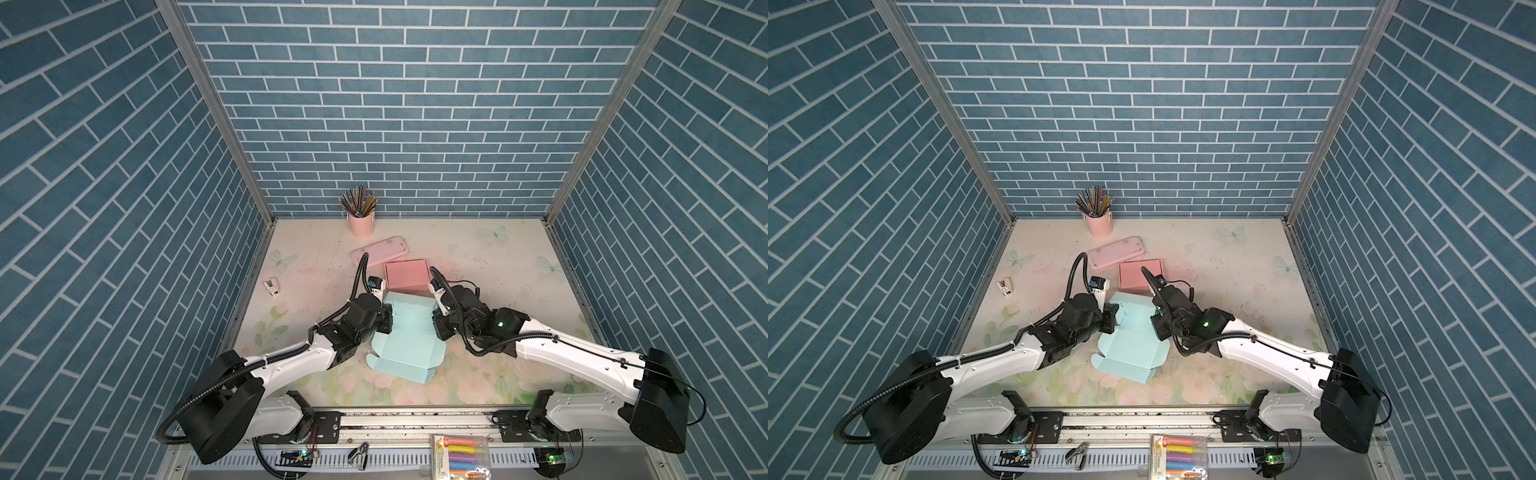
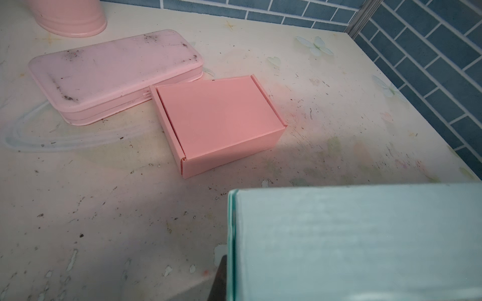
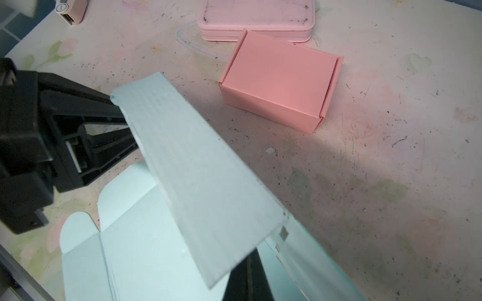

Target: Fold the paper box

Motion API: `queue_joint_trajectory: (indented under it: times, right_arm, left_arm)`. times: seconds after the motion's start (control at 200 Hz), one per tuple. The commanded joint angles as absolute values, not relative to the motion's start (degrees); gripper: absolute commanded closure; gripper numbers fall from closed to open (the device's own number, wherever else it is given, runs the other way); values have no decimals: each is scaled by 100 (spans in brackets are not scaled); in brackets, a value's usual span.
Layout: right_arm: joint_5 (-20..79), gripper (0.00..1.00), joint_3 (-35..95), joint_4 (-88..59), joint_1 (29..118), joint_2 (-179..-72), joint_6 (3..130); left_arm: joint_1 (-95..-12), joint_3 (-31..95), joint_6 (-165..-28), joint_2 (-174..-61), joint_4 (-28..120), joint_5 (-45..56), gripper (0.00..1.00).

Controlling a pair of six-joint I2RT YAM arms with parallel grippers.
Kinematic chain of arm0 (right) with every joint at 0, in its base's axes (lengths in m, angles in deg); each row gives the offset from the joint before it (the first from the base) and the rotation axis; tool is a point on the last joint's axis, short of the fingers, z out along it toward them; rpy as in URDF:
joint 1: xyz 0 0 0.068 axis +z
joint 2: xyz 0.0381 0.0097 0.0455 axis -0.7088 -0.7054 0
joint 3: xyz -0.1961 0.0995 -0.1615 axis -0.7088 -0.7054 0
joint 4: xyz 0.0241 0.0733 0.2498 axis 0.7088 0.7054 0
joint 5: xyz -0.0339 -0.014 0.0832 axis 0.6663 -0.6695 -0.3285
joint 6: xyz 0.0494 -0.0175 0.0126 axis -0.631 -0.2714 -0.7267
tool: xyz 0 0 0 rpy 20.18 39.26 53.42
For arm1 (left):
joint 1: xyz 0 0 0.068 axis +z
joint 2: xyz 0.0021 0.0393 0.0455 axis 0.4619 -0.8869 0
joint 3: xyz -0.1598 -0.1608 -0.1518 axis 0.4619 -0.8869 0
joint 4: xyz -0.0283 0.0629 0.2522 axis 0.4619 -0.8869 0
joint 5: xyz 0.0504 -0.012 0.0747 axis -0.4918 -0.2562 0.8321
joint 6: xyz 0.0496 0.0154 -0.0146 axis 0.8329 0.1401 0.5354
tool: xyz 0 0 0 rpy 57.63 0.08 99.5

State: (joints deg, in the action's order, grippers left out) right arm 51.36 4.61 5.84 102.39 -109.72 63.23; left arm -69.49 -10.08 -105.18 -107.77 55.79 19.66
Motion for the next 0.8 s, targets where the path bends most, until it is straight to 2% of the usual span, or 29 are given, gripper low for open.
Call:
queue_joint_trajectory:
  times: [0.0,0.17,0.325,0.475,0.795]
  right_arm:
    - [5034,100,456,190,10247,-10762,6419]
    - [5026,100,169,-103,10244,-10283,6397]
    - [4857,94,-307,-786,10245,-9566,6427]
    - [4783,100,-984,-1534,10166,-8828,6231]
    - [4334,100,-2376,-2946,9662,-7982,5303]
  left_arm:
    - [-6831,-1041,-10656,-10813,5626,1834,99]
    - [-6237,-1168,-10885,-10737,5761,1256,99]
    - [-5798,-1261,-10946,-10489,5792,885,99]
    - [-5489,-1281,-11018,-10188,5664,661,99]
    - [-5062,-1366,-11557,-9717,5894,-24,99]
